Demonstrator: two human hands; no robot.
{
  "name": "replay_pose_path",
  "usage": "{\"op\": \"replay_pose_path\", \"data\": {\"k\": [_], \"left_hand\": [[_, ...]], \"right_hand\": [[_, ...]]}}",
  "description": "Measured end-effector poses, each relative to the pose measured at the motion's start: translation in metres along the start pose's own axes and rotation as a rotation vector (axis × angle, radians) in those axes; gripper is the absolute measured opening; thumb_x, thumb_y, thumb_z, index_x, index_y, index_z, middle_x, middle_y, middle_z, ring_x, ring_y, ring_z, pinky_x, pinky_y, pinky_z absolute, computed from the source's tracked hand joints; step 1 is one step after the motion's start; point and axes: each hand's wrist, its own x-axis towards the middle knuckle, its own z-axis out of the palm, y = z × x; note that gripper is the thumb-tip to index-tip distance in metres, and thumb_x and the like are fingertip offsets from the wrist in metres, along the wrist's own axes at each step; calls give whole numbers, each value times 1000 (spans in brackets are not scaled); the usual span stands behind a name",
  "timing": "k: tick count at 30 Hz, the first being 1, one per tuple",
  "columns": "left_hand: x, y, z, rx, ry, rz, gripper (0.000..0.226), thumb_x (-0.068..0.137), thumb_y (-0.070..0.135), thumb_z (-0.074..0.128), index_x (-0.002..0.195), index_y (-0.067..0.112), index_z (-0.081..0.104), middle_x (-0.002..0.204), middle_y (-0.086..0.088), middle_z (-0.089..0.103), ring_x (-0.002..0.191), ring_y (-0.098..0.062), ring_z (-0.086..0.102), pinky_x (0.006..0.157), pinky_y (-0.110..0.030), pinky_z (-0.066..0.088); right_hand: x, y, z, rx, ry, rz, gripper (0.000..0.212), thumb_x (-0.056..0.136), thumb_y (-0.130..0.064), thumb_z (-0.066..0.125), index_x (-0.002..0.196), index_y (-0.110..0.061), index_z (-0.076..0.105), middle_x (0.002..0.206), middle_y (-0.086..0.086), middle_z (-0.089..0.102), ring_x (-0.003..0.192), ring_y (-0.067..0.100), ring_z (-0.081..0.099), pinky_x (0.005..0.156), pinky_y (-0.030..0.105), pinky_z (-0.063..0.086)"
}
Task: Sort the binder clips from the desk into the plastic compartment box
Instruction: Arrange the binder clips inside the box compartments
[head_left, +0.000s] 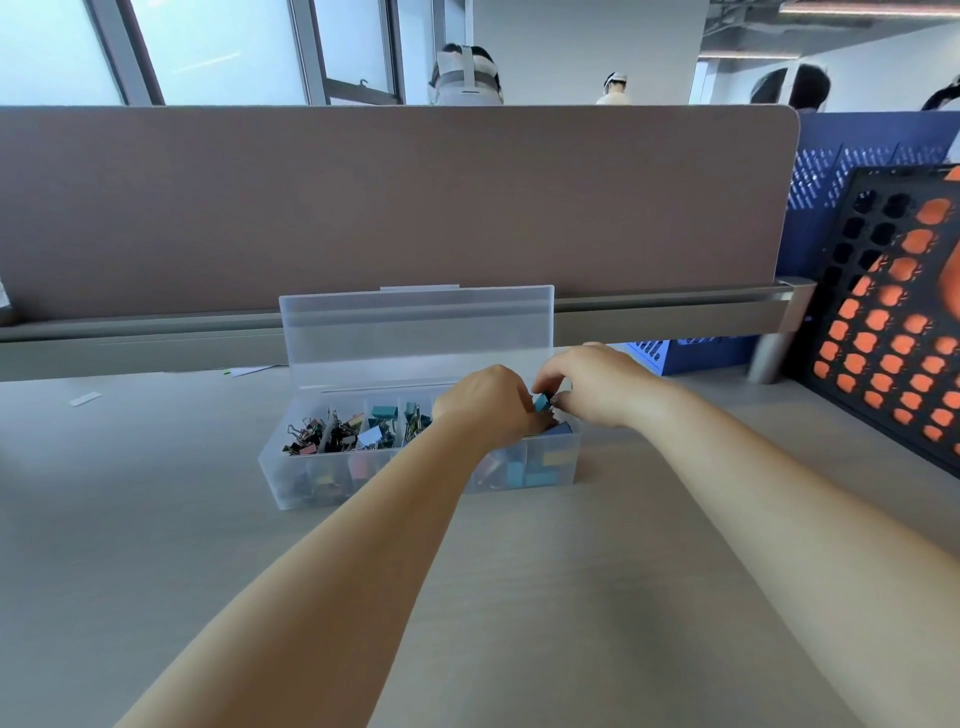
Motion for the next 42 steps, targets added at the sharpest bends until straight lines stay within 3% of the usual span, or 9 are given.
{"op": "replay_pose_path", "data": {"k": [3, 6, 14, 17, 22, 28, 34, 38, 42], "left_hand": [[-2, -2, -1, -55, 14, 59, 28, 76, 44, 73, 96, 25, 70, 95, 4, 64, 89, -22, 60, 77, -33, 51], [-7, -3, -3, -116, 46, 64, 39, 74, 37, 77, 105, 19, 63, 103, 1, 63, 94, -22, 60, 85, -38, 52], [-11, -5, -4, -153, 110, 57, 17, 79, 19, 74, 87, 14, 60, 97, -7, 66, 82, -23, 57, 74, -31, 49], [-9, -5, -6, -212, 185, 51, 16, 80, 19, 73, 91, 10, 64, 94, -9, 67, 83, -26, 62, 73, -33, 53], [-10, -2, -12, -324, 248, 110, 21, 84, 28, 71, 93, 14, 59, 95, -2, 64, 80, -19, 58, 58, -23, 43], [-12, -6, -4, -176, 41, 187, 20, 86, 29, 66, 105, 25, 68, 110, 3, 64, 87, -14, 58, 72, -25, 46], [-11, -11, -2, -68, 135, 107, 13, 87, 25, 65, 98, 21, 72, 103, 2, 68, 94, -19, 61, 78, -32, 52], [-10, -14, -1, -71, 149, 45, 12, 85, 29, 67, 95, 28, 72, 98, 4, 70, 90, -19, 62, 73, -32, 53], [-10, -13, 0, -103, 124, 74, 11, 87, 28, 65, 95, 28, 73, 98, 4, 70, 91, -20, 63, 78, -35, 54]], "right_hand": [[2, -4, -2, -63, -62, -11, 41, 85, -1, 50, 104, -35, 66, 111, -5, 65, 100, 21, 57, 84, 40, 53], [1, -9, -4, -65, -99, -16, 43, 84, 5, 47, 104, -28, 66, 109, -1, 65, 95, 24, 60, 83, 43, 54], [-3, -15, -7, 69, -114, -25, 41, 89, 1, 45, 104, -26, 71, 110, -5, 67, 97, 19, 61, 85, 35, 53], [-4, -20, -14, 200, -50, -20, 31, 91, -5, 49, 105, -20, 72, 103, -3, 68, 92, 16, 60, 76, 26, 46], [-1, -14, -20, 379, 145, 22, 13, 86, -6, 65, 94, -14, 71, 91, -1, 67, 78, 10, 57, 65, 21, 41], [-1, -2, -24, 241, 159, 42, 19, 83, -9, 70, 101, -15, 65, 99, -3, 61, 85, 11, 54, 73, 20, 38], [-2, -12, -17, 122, 73, -17, 26, 86, -1, 63, 106, -17, 65, 85, -11, 50, 82, 11, 49, 57, 11, 34], [3, -16, -2, -67, 29, -39, 34, 86, 5, 54, 109, -17, 63, 106, 1, 62, 89, 18, 54, 72, 27, 47], [2, -17, -2, 130, 64, -14, 24, 89, -4, 60, 111, -15, 61, 95, -2, 54, 84, 17, 52, 73, 25, 41]]}}
